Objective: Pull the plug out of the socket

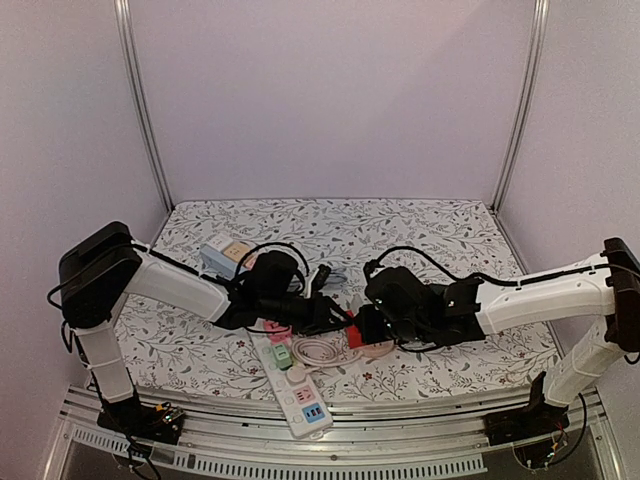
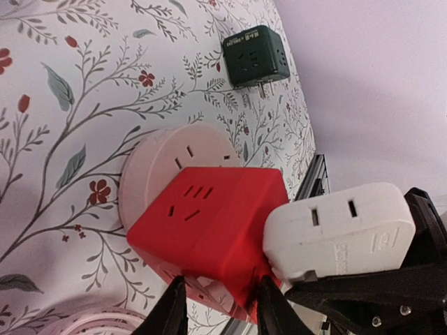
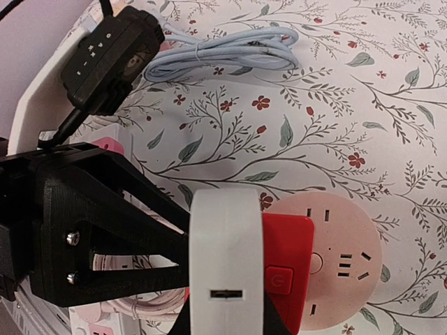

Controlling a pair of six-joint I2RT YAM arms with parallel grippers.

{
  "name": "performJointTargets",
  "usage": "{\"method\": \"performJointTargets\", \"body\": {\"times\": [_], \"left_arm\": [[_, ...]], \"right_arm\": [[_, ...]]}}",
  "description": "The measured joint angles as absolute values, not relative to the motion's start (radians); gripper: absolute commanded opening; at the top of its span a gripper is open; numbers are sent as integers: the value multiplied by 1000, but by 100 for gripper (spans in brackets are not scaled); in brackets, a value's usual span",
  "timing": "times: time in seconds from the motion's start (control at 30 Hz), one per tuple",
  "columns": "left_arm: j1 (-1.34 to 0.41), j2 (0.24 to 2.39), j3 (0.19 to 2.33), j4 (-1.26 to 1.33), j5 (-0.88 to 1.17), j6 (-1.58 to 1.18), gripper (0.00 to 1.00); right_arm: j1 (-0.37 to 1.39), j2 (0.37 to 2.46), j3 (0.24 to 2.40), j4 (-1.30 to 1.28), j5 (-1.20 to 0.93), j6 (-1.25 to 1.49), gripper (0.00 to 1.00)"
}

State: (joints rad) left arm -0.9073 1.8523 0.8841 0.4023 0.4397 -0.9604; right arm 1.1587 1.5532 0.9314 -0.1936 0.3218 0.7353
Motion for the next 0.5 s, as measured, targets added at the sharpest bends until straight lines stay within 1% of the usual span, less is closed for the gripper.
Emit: {"method": "performJointTargets", "body": {"times": [0.3,0.5], "left_arm": [[-907,1859,894,398,464,-949,33],[-897,1861,897,398,425,-937,33]], "right_arm": [[1178,1529,904,-185,364,736,0],[1193,1514,944,-241,416,772,0]]}}
